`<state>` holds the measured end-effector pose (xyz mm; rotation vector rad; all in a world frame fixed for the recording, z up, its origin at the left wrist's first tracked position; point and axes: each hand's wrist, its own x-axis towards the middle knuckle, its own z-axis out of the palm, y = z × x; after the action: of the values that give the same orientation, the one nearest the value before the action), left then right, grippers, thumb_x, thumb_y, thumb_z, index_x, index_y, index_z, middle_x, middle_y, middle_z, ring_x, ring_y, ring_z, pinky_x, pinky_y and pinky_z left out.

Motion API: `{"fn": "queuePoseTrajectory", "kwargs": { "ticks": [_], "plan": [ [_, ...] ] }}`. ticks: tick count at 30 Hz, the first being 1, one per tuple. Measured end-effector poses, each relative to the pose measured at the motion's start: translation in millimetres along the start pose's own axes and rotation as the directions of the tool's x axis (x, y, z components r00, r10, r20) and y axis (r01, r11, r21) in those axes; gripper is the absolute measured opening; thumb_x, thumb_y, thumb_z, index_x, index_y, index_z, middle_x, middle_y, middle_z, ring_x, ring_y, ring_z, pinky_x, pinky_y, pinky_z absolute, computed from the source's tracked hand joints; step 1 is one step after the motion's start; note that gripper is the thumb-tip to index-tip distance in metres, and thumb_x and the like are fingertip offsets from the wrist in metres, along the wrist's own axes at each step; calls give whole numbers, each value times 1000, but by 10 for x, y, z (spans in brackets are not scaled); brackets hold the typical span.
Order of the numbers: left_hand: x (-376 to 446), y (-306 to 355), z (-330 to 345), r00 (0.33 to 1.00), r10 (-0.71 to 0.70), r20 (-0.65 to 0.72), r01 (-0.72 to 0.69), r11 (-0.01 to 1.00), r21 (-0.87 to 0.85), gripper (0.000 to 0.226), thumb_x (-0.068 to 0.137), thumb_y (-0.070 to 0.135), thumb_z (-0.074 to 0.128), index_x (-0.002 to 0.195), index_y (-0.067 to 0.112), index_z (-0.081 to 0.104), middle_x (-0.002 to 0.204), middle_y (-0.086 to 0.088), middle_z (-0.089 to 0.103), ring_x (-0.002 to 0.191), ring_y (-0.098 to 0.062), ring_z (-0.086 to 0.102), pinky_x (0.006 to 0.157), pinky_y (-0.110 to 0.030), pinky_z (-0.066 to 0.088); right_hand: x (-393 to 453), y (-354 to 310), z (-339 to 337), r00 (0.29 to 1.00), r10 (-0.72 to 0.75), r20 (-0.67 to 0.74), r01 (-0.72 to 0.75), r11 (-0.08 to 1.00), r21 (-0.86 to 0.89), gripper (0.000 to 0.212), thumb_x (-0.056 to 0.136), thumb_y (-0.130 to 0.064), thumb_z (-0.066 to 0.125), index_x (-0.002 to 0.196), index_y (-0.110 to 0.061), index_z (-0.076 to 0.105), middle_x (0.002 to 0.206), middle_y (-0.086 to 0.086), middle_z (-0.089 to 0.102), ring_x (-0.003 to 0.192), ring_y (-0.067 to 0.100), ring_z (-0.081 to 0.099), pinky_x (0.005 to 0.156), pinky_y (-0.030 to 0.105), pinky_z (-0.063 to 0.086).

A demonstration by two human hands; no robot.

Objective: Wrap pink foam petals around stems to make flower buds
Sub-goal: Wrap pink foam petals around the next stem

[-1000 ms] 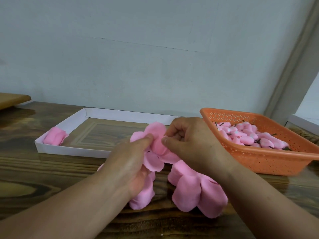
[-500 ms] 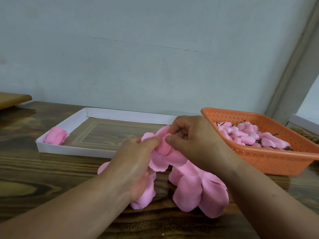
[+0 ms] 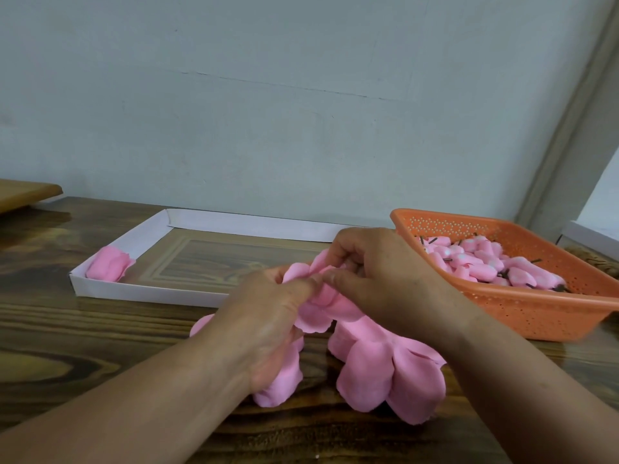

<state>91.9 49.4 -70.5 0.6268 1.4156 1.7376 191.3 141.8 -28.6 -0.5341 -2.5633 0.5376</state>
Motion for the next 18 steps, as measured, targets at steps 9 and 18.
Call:
{"fn": "queuePoseTrajectory", "kwargs": {
  "ticks": [9, 18],
  "plan": [
    [-13, 43, -15, 1000, 21, -10, -21, 999, 44, 8, 87, 9, 64, 86, 12, 72, 88, -14, 74, 79, -24, 66, 74, -35, 53, 15, 61, -6, 998, 28, -61, -19, 990, 141, 20, 83, -11, 64, 93, -23, 51, 48, -8, 44, 48, 9, 46, 86, 32, 30],
    [-11, 45, -11, 1000, 19, -11, -19, 1000, 12, 13, 84, 8, 66, 87, 18, 73, 86, -8, 76, 82, -21, 69, 71, -31, 54, 8, 3, -14, 991, 58, -117, -33, 978, 207, 16, 78, -11, 71, 64, -13, 63, 56, 11, 61, 51, 15, 51, 69, 42, 50]
  ]
}}
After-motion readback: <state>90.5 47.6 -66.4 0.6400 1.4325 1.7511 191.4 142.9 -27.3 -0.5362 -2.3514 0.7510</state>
